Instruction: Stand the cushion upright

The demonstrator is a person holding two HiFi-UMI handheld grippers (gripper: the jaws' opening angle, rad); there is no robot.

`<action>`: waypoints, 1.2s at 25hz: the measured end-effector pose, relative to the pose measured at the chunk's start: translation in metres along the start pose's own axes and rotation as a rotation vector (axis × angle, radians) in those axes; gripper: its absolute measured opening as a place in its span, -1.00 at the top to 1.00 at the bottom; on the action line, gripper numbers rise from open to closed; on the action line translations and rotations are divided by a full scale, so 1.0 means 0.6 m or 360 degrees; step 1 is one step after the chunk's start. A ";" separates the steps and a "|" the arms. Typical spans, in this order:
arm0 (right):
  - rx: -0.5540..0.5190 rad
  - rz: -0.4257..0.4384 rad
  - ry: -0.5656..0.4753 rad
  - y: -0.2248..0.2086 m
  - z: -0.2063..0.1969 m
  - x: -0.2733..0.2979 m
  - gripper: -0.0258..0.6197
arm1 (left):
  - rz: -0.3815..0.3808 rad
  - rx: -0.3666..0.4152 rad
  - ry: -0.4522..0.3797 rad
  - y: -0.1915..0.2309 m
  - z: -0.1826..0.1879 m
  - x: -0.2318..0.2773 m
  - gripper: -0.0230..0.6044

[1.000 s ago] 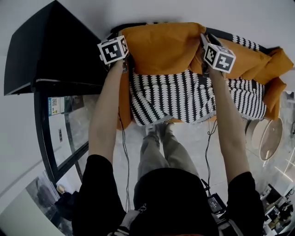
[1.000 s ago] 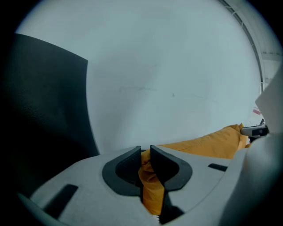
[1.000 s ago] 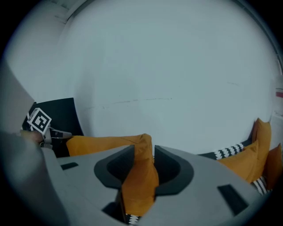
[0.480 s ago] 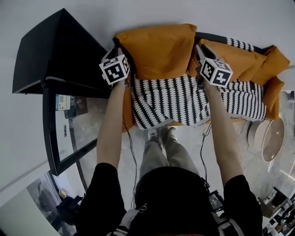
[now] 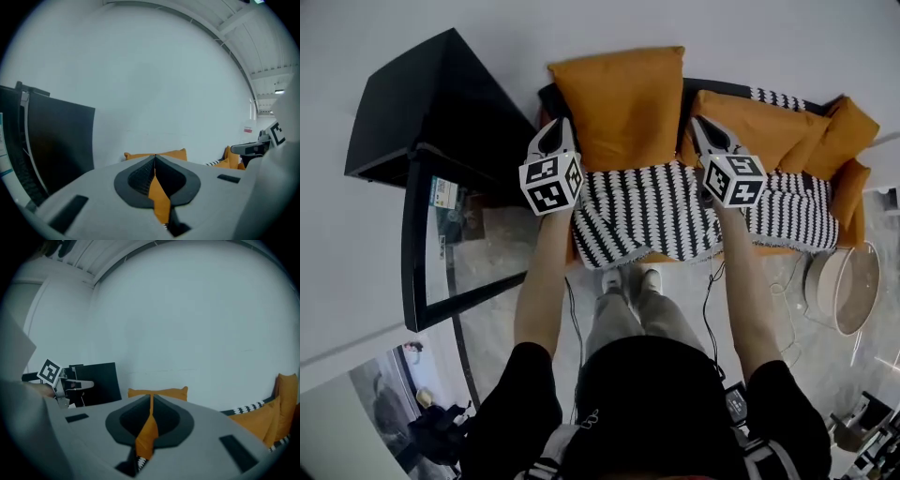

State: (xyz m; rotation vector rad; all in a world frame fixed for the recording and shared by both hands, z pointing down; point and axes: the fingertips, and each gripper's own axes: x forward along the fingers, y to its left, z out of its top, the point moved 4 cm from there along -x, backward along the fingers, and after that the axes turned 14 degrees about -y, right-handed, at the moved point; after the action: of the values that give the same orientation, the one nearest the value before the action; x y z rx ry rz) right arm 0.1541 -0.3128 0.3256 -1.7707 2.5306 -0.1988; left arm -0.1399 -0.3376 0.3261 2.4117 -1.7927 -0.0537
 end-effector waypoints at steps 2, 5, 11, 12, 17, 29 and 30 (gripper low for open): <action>-0.0001 0.0040 -0.0049 0.017 0.015 -0.028 0.86 | -0.0048 0.0001 -0.0038 -0.025 0.023 -0.025 0.89; -0.0033 0.0083 -0.0113 0.037 0.038 -0.070 0.86 | -0.0127 -0.0003 -0.0101 -0.068 0.055 -0.065 0.89; -0.0155 0.0073 -0.0218 0.075 0.089 -0.171 0.87 | -0.0244 0.0042 -0.0210 -0.146 0.103 -0.164 0.89; -0.0176 0.0072 -0.0230 0.081 0.098 -0.188 0.87 | -0.0256 0.0043 -0.0223 -0.158 0.110 -0.178 0.90; -0.0123 0.0022 -0.0305 0.098 0.132 -0.273 0.87 | -0.0292 -0.0078 -0.0335 -0.218 0.155 -0.253 0.90; -0.0115 -0.0031 -0.0350 0.119 0.125 -0.366 0.88 | -0.0281 0.0051 -0.0271 -0.287 0.118 -0.338 0.90; -0.0104 -0.0032 -0.0343 0.117 0.120 -0.369 0.88 | -0.0283 0.0055 -0.0253 -0.292 0.112 -0.338 0.90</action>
State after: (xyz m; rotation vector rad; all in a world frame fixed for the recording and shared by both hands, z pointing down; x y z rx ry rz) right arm 0.1732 -0.0872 0.2373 -1.7355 2.3939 0.0714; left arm -0.0396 -0.1004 0.2263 2.6538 -1.6453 -0.2413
